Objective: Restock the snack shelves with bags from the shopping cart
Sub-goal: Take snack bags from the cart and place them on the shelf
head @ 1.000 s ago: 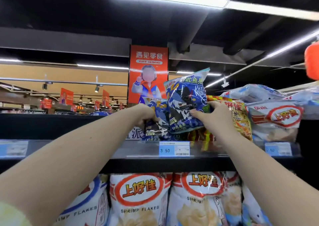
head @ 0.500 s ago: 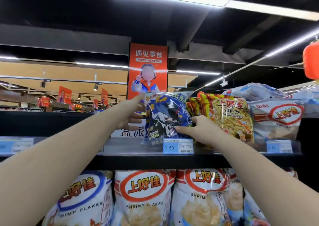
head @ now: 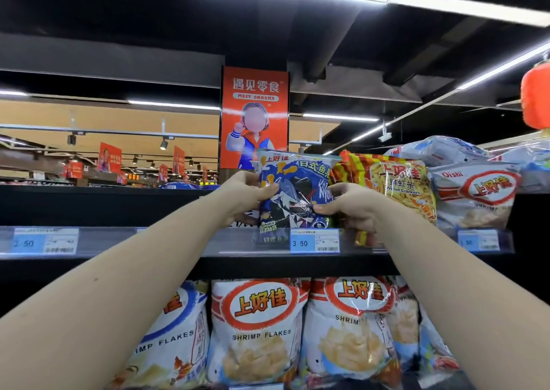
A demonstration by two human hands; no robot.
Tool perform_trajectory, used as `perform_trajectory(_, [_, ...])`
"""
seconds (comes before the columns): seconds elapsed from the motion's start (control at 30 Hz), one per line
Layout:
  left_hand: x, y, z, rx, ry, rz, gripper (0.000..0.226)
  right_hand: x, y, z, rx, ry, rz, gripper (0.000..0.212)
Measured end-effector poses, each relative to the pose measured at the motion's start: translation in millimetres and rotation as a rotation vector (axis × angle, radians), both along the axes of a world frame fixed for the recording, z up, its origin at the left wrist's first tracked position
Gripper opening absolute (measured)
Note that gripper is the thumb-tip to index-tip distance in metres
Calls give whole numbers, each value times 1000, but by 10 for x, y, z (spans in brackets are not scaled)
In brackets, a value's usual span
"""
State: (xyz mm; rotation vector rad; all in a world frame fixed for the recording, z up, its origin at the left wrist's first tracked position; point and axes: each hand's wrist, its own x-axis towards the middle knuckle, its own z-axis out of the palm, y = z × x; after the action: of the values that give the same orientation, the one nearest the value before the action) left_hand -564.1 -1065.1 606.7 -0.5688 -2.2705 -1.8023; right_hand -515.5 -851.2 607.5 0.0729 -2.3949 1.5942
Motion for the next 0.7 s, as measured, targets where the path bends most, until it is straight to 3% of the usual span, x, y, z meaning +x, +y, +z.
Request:
perform_trajectory(0.13, [43,-51,-2,-107,-2,15,55,20,-88,-50,228,167,-221,85])
perform_trajectory(0.23, [77,-128,16,-139,-57,-27,58,95,-106,-105,237,375,-202,88])
perform_trajectory(0.5, [95,100,-42,-165,5,23,64,24,-155,-226,337,427,-323,48])
perform_trajectory(0.63, [128,118,-91,-177,94,84,67,62,-160,-258,343,622,-448,58])
perform_trajectory(0.7, [167,107,-121,-192,248,190,62,118,-140,-271,378,717,-480,53])
